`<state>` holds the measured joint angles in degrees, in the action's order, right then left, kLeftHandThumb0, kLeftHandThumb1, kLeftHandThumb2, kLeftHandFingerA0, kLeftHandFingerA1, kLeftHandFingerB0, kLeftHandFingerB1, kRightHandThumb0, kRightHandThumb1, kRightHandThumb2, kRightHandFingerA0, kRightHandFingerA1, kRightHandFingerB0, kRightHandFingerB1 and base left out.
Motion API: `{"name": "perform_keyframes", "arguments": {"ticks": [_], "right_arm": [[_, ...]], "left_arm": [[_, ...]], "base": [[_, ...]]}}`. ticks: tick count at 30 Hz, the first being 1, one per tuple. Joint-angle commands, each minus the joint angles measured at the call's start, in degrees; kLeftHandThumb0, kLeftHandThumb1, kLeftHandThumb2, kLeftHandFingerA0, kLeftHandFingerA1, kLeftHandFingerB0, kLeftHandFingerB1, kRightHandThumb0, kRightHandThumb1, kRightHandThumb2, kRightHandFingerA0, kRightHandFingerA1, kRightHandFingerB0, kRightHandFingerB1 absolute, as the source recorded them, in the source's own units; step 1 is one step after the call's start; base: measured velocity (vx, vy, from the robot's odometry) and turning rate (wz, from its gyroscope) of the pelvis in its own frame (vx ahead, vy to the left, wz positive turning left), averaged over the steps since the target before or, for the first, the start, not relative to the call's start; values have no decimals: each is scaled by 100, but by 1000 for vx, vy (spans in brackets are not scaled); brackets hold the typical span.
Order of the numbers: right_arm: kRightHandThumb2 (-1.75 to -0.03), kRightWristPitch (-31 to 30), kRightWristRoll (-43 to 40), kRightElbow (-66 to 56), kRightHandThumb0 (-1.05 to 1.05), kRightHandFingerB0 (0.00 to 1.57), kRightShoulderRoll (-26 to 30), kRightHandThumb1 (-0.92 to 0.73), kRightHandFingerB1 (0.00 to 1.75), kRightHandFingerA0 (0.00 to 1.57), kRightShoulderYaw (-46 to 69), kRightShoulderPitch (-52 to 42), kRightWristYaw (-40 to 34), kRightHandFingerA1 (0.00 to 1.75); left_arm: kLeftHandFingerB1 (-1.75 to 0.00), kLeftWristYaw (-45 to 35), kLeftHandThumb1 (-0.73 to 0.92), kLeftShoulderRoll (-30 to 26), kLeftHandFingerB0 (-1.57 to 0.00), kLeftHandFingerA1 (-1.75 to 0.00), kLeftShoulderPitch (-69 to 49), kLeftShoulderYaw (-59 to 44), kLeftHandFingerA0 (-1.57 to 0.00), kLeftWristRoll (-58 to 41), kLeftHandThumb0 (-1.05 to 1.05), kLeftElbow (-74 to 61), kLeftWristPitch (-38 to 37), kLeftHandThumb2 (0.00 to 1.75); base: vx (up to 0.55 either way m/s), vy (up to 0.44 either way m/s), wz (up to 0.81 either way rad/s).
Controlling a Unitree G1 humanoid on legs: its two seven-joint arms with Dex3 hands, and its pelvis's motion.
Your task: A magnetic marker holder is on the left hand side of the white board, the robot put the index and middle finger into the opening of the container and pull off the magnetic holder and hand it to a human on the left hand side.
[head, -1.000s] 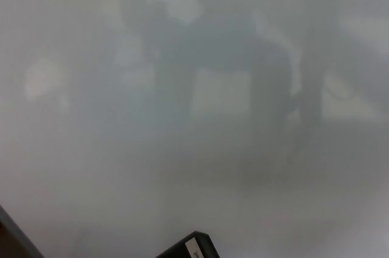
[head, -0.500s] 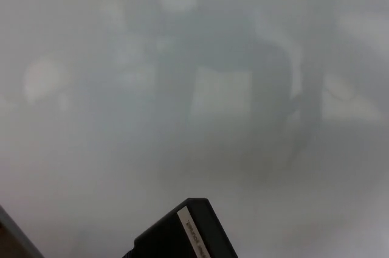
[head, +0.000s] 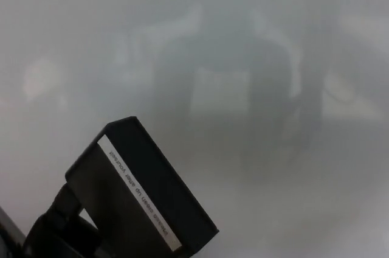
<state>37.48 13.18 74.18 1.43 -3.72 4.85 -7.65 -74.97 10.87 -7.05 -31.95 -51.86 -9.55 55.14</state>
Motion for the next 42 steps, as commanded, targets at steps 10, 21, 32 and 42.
{"name": "perform_keyframes", "arguments": {"ticks": [10, 21, 32, 42], "right_arm": [[-65, -140, 38, 18, -45, 22, 146, -78, 29, 82, -6, 175, -97, 53], [-65, -178, -22, 17, -43, 23, 127, -78, 29, 82, 18, 186, -72, 53], [-65, -46, 129, 21, -46, 22, 122, -78, 29, 78, -142, -359, -159, 50], [-65, 43, 143, 8, -46, 23, 105, -78, 29, 80, -189, -632, -181, 51]], "left_arm": [[-47, 46, 59, -358, -26, -49, 744, -1081, -43, -1946, -99, 637, -536, 103], [-46, 12, 64, -480, -27, -47, 587, -759, -46, -1968, -105, 719, -705, 104], [-46, -216, 62, -622, -23, -46, -289, -358, -46, -2101, -105, 511, -789, 107], [-38, -197, 77, -724, -34, -34, -783, -165, -48, -2191, -100, 404, -967, 64]], "base": [[0, 0, 0], [0, 0, 0], [0, 0, 0], [0, 0, 0]]}}
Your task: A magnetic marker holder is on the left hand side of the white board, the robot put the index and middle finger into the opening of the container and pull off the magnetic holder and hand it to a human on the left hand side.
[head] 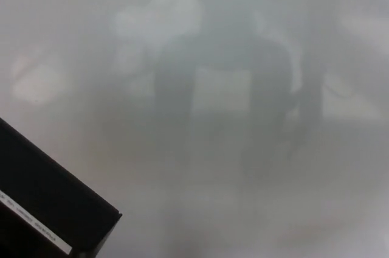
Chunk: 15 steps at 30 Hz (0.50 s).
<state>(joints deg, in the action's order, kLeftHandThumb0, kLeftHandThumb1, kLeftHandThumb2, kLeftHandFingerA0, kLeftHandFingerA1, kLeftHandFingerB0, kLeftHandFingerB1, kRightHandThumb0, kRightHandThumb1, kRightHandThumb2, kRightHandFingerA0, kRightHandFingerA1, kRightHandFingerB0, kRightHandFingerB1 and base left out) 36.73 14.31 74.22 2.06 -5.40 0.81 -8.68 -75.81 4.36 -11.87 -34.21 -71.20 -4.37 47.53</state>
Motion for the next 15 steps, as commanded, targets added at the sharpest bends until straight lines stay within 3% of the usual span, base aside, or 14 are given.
{"name": "perform_keyframes", "arguments": {"ticks": [1, 4, 5, 8, 10, 11, 14, 15], "right_arm": [[-65, 123, 35, 4, -46, 24, 38, -77, 29, 82, -28, -289, -88, 52], [-66, 158, 50, 1, -44, 23, 34, -77, 29, 80, -53, -379, -97, 51], [-66, 193, 60, 1, -43, 23, 37, -78, 29, 80, -67, -423, -96, 51], [-66, 231, 48, -2, -42, 23, 42, -78, 29, 79, -68, -441, -71, 51], [-66, 248, 35, -5, -43, 22, 31, -78, 29, 79, -61, -429, -62, 50], [-66, 246, 39, -6, -42, 23, 27, -78, 29, 80, -64, -421, -71, 51], [-66, 205, 47, -22, -43, 23, 29, -78, 30, 80, -67, -338, -98, 51], [-65, 200, 34, -21, -43, 23, 25, -78, 29, 80, -57, -330, -84, 51]], "left_arm": [[-47, -149, 60, -111, -30, -46, -382, 84, -46, -257, -105, -91, -181, 103], [-48, -289, 57, -207, -29, -45, -477, 166, -41, -262, -100, -16, -143, 100], [-40, -348, 77, -243, -31, -34, -528, 210, -49, -248, -105, -4, -162, 65], [-40, -359, 77, -292, -31, -34, -564, 275, -49, -229, -105, 5, -226, 65], [-39, -331, 78, -358, -30, -35, -539, 312, -51, -230, -105, 18, -236, 66], [-49, -322, 60, -397, -27, -45, -527, 335, -44, -240, -105, 26, -235, 105], [-49, -247, 62, -428, -27, -45, -431, 349, -42, -265, -105, 36, -310, 105], [-41, -233, 78, -451, -32, -34, -412, 359, -50, -259, -103, 50, -328, 65]], "base": [[0, 0, 0], [0, 0, 0], [0, 0, 0], [0, 0, 0], [0, 0, 0], [0, 0, 0], [0, 0, 0], [0, 0, 0]]}}
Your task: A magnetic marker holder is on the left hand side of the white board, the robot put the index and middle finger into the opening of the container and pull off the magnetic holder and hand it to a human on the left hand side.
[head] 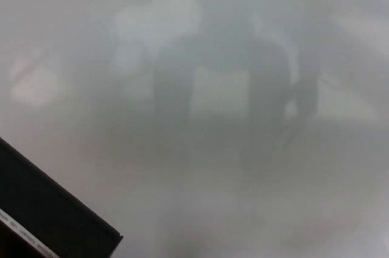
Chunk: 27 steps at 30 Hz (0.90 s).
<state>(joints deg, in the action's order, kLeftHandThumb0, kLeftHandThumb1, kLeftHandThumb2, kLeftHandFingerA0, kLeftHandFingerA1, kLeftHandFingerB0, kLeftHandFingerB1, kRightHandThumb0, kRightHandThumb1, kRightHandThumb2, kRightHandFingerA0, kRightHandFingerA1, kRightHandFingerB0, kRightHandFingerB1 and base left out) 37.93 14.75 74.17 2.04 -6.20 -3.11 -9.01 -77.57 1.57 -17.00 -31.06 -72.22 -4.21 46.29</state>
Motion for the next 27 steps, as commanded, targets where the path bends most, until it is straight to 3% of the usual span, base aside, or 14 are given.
{"name": "perform_keyframes", "arguments": {"ticks": [1, 8, 10, 11, 12, 14, 15, 17, 18, 20, 21, 23, 24, 27], "right_arm": [[-65, 79, -20, -15, -43, 23, 25, -78, 29, 80, 30, 62, -39, 51], [-65, 8, 10, 2, -44, 24, 33, -76, 30, 83, 19, 142, -57, 55], [-65, -19, 58, 3, -43, 24, 39, -77, 30, 82, -13, 153, -116, 52], [-65, -35, 54, 6, -43, 24, 34, -77, 30, 82, -5, 159, -114, 51], [-65, -49, 45, 8, -43, 24, 27, -76, 30, 82, 4, 165, -101, 52], [-65, -61, 38, 10, -43, 24, 19, -76, 30, 82, 11, 171, -86, 52], [-65, -56, 35, 6, -44, 24, 18, -76, 30, 82, 14, 178, -82, 52], [-65, -53, 27, 5, -45, 24, 25, -76, 29, 82, 22, 202, -75, 52], [-65, -38, 11, 3, -45, 23, 39, -77, 29, 80, 40, 226, -59, 50], [-65, -15, -11, 1, -45, 23, 58, -77, 29, 80, 65, 255, -36, 50], [-65, 4, -36, 1, -45, 24, 48, -77, 29, 80, 92, 245, -21, 50], [-66, 18, -17, -7, -46, 23, 99, -78, 29, 79, 94, 291, -36, 50], [-65, 13, 6, -14, -44, 23, 130, -78, 29, 79, 89, 363, -44, 50], [-66, -9, -8, -11, -45, 23, 129, -77, 29, 78, 108, 445, -9, 50]], "left_arm": [[-41, -53, 78, -186, -32, -34, 108, 50, -50, -150, -103, 43, -209, 65], [-38, 82, 76, -277, -31, -34, 266, 124, -45, -273, -100, 85, -184, 64], [-48, 57, 59, -317, -28, -45, 311, 149, -37, -235, -99, 117, -211, 100], [-39, 68, 76, -329, -33, -34, 325, 160, -43, -241, -100, 137, -201, 64], [-40, 62, 51, -342, -10, -52, 333, 168, -42, -245, -85, 157, -196, 104], [-40, 42, 51, -358, -10, -52, 341, 175, -42, -246, -85, 177, -199, 104], [-40, -91, 78, -396, -27, -33, 397, 197, -38, -142, -105, 263, -295, 65], [-39, -163, 79, -458, -29, -33, 445, 196, -41, -30, -104, 415, -401, 65], [-48, -217, 62, -508, -25, -45, 492, 205, -35, 63, -100, 576, -464, 103], [-48, -305, 62, -582, -25, -45, 558, 235, -35, 179, -100, 802, -556, 103], [-40, -267, 76, -708, -31, -34, 547, 282, -44, 294, -100, 950, -550, 64], [-40, -290, 75, -870, -28, -34, 605, 394, -38, 632, -95, 1277, -736, 64], [-48, -251, 56, -1017, -22, -47, 675, 500, -33, 907, -87, 1501, -907, 95], [-39, -124, 63, -1225, -26, -40, 715, 674, -37, 1255, -86, 1696, -1130, 68]], "base": [[0, 0, 0], [0, 0, 0], [0, 0, 0], [0, 0, 0], [0, 0, 0], [0, 0, 0], [0, 0, 0], [0, 0, 0], [0, 0, 0], [0, 0, 0], [0, 0, 0], [0, 0, 0], [0, 0, 0], [0, 0, 0]]}}
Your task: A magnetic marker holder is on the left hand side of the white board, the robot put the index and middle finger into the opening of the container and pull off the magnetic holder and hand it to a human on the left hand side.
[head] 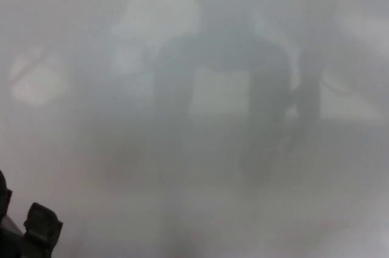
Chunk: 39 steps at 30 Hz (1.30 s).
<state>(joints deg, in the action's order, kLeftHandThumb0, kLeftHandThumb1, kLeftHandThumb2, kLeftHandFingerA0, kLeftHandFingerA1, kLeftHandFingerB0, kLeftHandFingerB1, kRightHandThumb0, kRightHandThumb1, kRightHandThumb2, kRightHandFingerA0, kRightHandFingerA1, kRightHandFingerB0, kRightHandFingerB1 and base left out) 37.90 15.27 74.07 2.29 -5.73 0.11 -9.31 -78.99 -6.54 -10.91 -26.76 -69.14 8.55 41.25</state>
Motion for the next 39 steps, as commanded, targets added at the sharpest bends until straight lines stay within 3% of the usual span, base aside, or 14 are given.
{"name": "perform_keyframes", "arguments": {"ticks": [1, 4, 5, 14, 15, 18, 19, 22, 26, 27, 28, 29, 37, 39], "right_arm": [[-65, -31, -59, 5, -46, 23, 91, -78, 29, 79, 60, 149, 17, 49], [-65, -58, -37, 6, -46, 23, 77, -78, 29, 80, 47, 188, -19, 50], [-65, -70, -30, 6, -45, 23, 75, -78, 29, 80, 44, 218, -36, 51], [-65, -70, -66, 12, -43, 24, 61, -77, 30, 82, 72, 259, -37, 52], [-65, -84, -61, 8, -42, 24, 53, -78, 30, 81, 68, 297, -48, 51], [-65, -105, -72, 14, -43, 24, 42, -77, 30, 81, 78, 363, -36, 51], [-66, -109, -71, 15, -42, 24, 41, -77, 30, 82, 77, 366, -42, 51], [-65, -129, -51, 15, -42, 24, 41, -77, 30, 81, 61, 376, -65, 51], [-65, -109, -47, 14, -44, 24, 48, -77, 30, 81, 58, 378, -71, 51], [-65, -106, -39, 15, -44, 24, 52, -77, 30, 82, 52, 379, -80, 51], [-65, -106, -31, 18, -44, 24, 55, -77, 30, 82, 46, 380, -90, 51], [-65, -113, -30, 17, -43, 25, 52, -77, 30, 82, 46, 380, -101, 51], [-65, -100, -28, 12, -42, 24, 58, -77, 30, 80, 37, 366, -99, 51], [-86, -115, -18, 21, -50, 16, 43, -60, 41, 75, 23, 353, -97, 63]], "left_arm": [[-45, 128, 58, -504, -24, -51, 106, 350, -36, 1135, -81, 445, -720, 97], [-47, 372, 57, -707, -27, -49, 82, 662, -27, 1709, -73, 422, -1108, 94], [-33, 431, 70, -743, -32, -35, 110, 724, -30, 1834, -59, 445, -1209, 61], [-33, 2058, 76, -647, -34, -37, -198, 1515, -27, 4075, -41, 721, -3339, 63], [-46, 2322, 54, -622, -24, -52, -167, 1639, -28, 4316, -45, 907, -3530, 87], [-45, 2931, 53, -552, -22, -54, -55, 1946, -31, 4807, -48, 1534, -3907, 88], [-31, 3067, 72, -518, -33, -41, -17, 2013, -40, 4914, -43, 1752, -4058, 62], [-33, 3401, 69, -454, -36, -39, 89, 2181, -50, 5099, -45, 2320, -4347, 62], [-31, 4010, 72, -447, -34, -40, 236, 2450, -30, 5416, -47, 2981, -4648, 62], [-46, 4128, 56, -443, -26, -52, 276, 2498, -26, 5457, -54, 3136, -4684, 89], [-46, 4240, 56, -438, -26, -52, 327, 2550, -26, 5484, -54, 3330, -4749, 89], [-31, 4305, 74, -427, -34, -42, 350, 2577, -27, 5508, -49, 3504, -4856, 62], [-31, 4804, 73, -331, -32, -42, 502, 2790, -27, 5549, -52, 4634, -5385, 62], [-31, 5082, 74, -299, -31, -40, 460, 2825, -28, 5583, -49, 4938, -5510, 64]], "base": [[0, 0, 0], [0, 0, 0], [0, 0, 0], [0, 0, 0], [0, 0, 0], [0, 0, 0], [0, 0, 0], [0, 0, 0], [0, 0, 0], [0, 0, 0], [0, 0, 0], [0, 0, 0], [0, 0, 0], [0, 0, 0]]}}
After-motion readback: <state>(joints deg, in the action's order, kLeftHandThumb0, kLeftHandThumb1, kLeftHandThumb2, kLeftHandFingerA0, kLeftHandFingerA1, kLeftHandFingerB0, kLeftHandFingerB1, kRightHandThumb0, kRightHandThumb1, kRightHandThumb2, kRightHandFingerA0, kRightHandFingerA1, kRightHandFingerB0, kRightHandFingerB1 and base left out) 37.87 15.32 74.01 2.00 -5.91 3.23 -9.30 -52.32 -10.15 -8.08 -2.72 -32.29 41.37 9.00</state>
